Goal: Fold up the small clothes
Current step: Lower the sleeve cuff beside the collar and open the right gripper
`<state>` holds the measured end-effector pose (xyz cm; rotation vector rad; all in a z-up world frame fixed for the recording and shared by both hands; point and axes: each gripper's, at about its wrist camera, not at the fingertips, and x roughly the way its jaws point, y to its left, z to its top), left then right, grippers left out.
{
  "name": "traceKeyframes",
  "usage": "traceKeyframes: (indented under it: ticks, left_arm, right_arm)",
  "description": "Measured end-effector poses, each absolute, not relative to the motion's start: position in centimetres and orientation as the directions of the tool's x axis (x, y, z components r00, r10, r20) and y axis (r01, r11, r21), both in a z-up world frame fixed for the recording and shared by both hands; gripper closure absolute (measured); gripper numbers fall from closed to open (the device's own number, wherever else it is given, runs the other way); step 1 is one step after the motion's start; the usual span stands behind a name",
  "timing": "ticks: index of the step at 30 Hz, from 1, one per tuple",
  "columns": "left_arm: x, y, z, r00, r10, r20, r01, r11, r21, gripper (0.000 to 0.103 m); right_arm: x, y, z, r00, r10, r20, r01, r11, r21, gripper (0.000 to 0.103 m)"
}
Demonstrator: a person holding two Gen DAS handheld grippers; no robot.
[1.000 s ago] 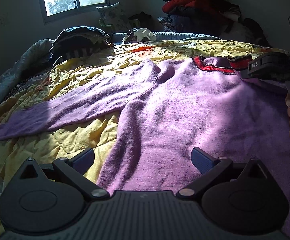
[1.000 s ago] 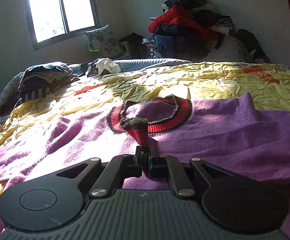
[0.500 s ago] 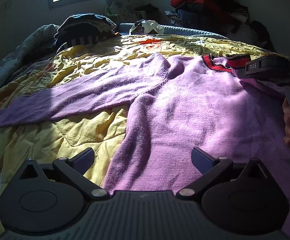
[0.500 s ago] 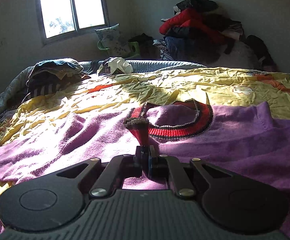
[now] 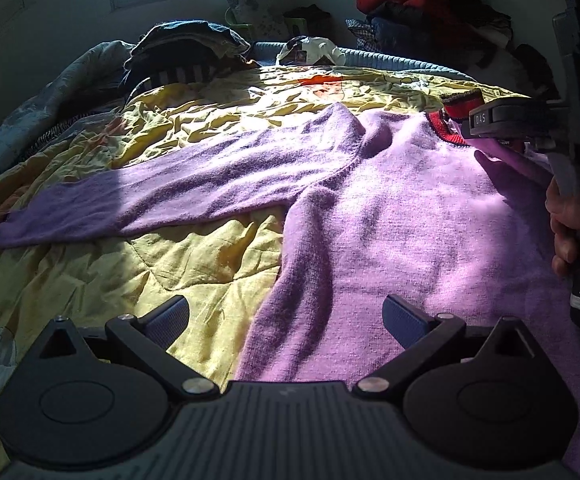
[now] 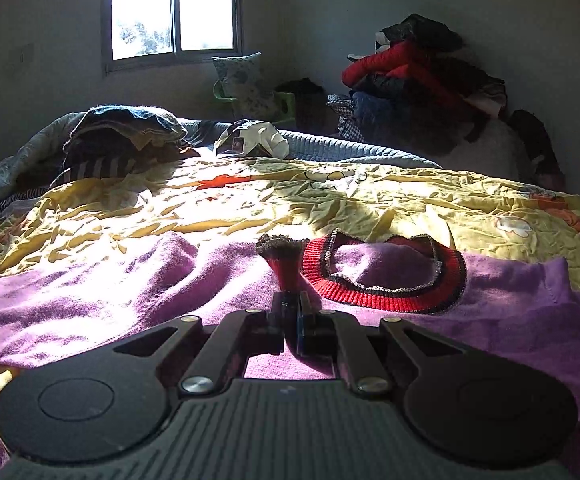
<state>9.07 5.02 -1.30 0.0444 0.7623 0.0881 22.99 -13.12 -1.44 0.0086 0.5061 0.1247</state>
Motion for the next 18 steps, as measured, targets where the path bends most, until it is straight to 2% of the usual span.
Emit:
traceKeyframes:
  ticks: [18]
  left_arm:
    - [9.3,6.7,-1.2,0.716,0.111,-0.689,-0.095,0.994,0.062,0.000]
  right_arm:
    - [23.8,-8.6,-2.4,0.852,0.161,-0.497,-0.182,0.983,0.006,0.092]
